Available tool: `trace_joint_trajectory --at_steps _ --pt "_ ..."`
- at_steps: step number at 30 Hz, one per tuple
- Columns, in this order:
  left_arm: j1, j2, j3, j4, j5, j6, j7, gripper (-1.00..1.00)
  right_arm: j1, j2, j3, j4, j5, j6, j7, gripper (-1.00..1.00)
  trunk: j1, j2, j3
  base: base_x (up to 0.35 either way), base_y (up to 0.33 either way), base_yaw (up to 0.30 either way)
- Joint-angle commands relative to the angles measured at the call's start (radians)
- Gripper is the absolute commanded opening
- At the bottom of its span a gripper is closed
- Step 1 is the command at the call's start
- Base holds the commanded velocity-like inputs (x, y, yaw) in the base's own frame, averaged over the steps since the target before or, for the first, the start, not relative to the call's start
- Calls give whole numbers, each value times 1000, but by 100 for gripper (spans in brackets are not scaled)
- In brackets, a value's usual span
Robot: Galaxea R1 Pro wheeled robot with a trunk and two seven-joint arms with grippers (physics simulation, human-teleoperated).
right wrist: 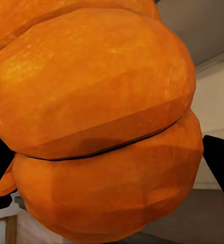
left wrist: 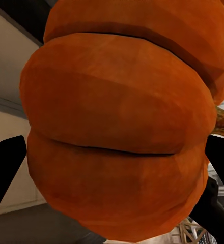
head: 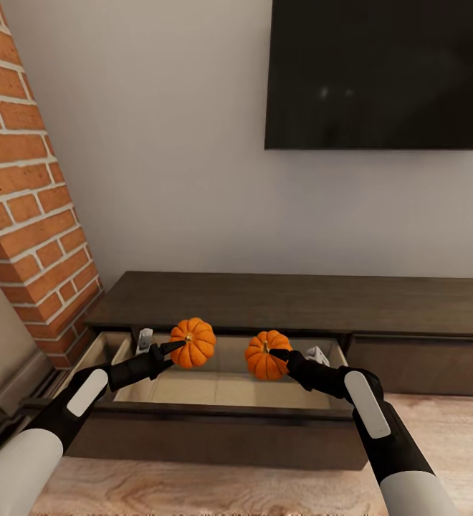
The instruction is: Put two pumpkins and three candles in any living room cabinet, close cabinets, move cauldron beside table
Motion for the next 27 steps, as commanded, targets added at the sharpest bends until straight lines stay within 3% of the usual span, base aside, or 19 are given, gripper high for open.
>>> trace_joint_trajectory --at_steps 1,10,18,27 --pt "-1 1 -3 0 8 5 0 -100 -1 0 -1 0 -2 5 -1 -100 0 -1 -5 0 0 0" --pt "-1 1 -3 1 8 5 0 -100 -1 0 -1 0 -2 5 -1 -100 4 -3 -40 0 0 0" --pt "-1 1 -3 1 8 5 0 -100 -1 0 -1 0 -2 5 -1 -100 4 -3 -40 0 0 0" --pt "-1 1 -3 1 8 5 1 -100 -1 0 -1 0 -2 5 -1 -100 8 -5 -71 0 0 0"
